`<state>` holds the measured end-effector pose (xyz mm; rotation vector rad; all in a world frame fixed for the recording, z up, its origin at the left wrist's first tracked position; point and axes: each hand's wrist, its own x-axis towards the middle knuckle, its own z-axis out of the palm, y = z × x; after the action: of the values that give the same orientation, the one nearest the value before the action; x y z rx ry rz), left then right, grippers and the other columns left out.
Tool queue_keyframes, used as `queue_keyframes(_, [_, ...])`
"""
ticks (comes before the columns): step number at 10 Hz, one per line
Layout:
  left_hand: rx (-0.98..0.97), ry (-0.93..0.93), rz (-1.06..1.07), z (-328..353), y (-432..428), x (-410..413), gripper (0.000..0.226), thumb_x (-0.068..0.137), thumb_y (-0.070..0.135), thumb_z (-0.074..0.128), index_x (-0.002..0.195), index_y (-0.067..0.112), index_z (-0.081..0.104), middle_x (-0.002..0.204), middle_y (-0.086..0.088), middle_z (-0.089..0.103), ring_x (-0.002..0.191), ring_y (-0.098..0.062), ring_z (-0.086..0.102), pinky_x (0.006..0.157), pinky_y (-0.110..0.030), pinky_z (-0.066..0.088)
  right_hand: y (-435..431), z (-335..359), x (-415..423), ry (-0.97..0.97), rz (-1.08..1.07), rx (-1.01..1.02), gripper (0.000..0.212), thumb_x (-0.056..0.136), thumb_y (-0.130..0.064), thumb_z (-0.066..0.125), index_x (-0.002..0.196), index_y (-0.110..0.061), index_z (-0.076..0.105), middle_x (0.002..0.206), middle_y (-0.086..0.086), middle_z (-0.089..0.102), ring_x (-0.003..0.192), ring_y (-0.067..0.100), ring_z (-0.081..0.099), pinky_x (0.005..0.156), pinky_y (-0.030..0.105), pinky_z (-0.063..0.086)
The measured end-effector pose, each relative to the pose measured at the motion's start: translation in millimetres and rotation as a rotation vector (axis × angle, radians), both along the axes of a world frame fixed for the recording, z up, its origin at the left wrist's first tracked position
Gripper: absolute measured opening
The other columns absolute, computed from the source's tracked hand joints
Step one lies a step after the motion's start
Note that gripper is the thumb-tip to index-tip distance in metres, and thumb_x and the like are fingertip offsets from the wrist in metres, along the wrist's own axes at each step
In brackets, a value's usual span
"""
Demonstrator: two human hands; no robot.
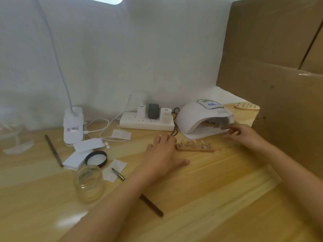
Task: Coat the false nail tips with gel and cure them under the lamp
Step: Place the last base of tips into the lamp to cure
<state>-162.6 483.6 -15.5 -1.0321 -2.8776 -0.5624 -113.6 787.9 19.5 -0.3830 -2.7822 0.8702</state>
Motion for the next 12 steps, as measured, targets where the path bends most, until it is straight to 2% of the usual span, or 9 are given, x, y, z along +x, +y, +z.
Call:
queue_keyframes(1, [0.003,0.005,-0.020,-5,-3,-4,0.075,0.081,0.071,0.056,0.138,0.025,0.041,0.140,0.002,0.036,0.129,-0.022,0.032,0.099,-0.040,0.036,7,-11,-21,0.019,-0.131,0.024,0.043,0.093,-0.029,0.067,0.132,-0.013,0.058,0.107,0.008,0.062,0.096,0.025,0.058,0.079,0.035,0.045])
queue_keyframes(2, [0.010,-0.002,-0.029,-5,-3,-4,0.073,0.081,0.072,0.054,0.137,0.027,0.041,0.139,0.003,0.036,0.129,-0.021,0.032,0.100,-0.039,0.035,1,-18,-39,0.079,-0.167,0.017,0.036,0.093,-0.029,0.068,0.125,-0.013,0.063,0.107,0.004,0.063,0.096,0.021,0.056,0.076,0.034,0.041])
queue_keyframes(3, [0.012,-0.011,-0.031,-4,-4,-4,0.073,0.082,0.071,0.054,0.138,0.027,0.040,0.140,0.004,0.035,0.129,-0.021,0.032,0.101,-0.038,0.035,-5,-23,-48,0.157,-0.245,0.070,0.028,0.091,-0.026,0.069,0.116,-0.014,0.067,0.102,0.005,0.066,0.098,0.029,0.062,0.072,0.035,0.043])
queue_keyframes(4, [0.029,-0.020,-0.027,-3,-4,-3,0.069,0.082,0.070,0.056,0.135,0.027,0.042,0.138,0.004,0.036,0.129,-0.021,0.032,0.100,-0.038,0.034,-9,-26,-45,0.177,-0.259,0.123,0.017,0.087,-0.026,0.072,0.101,-0.017,0.068,0.083,-0.002,0.065,0.083,0.025,0.062,0.065,0.034,0.041])
queue_keyframes(5, [0.044,-0.039,-0.022,-2,-5,-2,0.066,0.082,0.068,0.058,0.131,0.027,0.045,0.136,0.006,0.037,0.128,-0.020,0.032,0.100,-0.038,0.034,-3,-24,-23,0.106,-0.279,0.181,0.013,0.082,-0.030,0.076,0.086,-0.023,0.066,0.073,-0.007,0.063,0.069,0.011,0.057,0.060,0.028,0.038])
queue_keyframes(7, [0.061,-0.044,-0.028,-2,-5,-1,0.064,0.082,0.067,0.059,0.130,0.028,0.045,0.136,0.005,0.037,0.129,-0.020,0.032,0.100,-0.038,0.032,31,-18,53,0.071,-0.325,0.211,0.024,0.074,-0.007,0.083,0.073,-0.021,0.063,0.071,-0.001,0.065,0.067,0.008,0.058,0.056,0.015,0.036])
queue_keyframes(8, [0.047,-0.022,-0.027,-2,-4,-1,0.068,0.082,0.069,0.057,0.134,0.027,0.044,0.140,0.003,0.036,0.130,-0.022,0.032,0.101,-0.039,0.034,40,-18,72,0.029,-0.445,0.245,0.022,0.079,-0.020,0.082,0.076,-0.018,0.060,0.076,-0.001,0.063,0.069,0.011,0.056,0.056,0.029,0.038])
queue_keyframes(9, [0.041,-0.001,-0.031,-3,-4,-1,0.070,0.083,0.070,0.055,0.136,0.026,0.043,0.142,0.001,0.036,0.130,-0.023,0.033,0.101,-0.039,0.035,38,-20,71,-0.011,-0.525,0.271,0.026,0.085,-0.031,0.076,0.077,-0.015,0.058,0.082,0.001,0.061,0.071,0.017,0.054,0.056,0.034,0.036])
queue_keyframes(12, [0.039,0.001,-0.038,-1,-5,1,0.072,0.085,0.068,0.054,0.139,0.023,0.041,0.143,-0.001,0.036,0.132,-0.024,0.032,0.104,-0.041,0.033,15,-18,18,-0.071,-0.647,0.334,0.036,0.090,-0.049,0.066,0.081,-0.014,0.064,0.080,0.005,0.063,0.077,0.027,0.059,0.061,0.032,0.040])
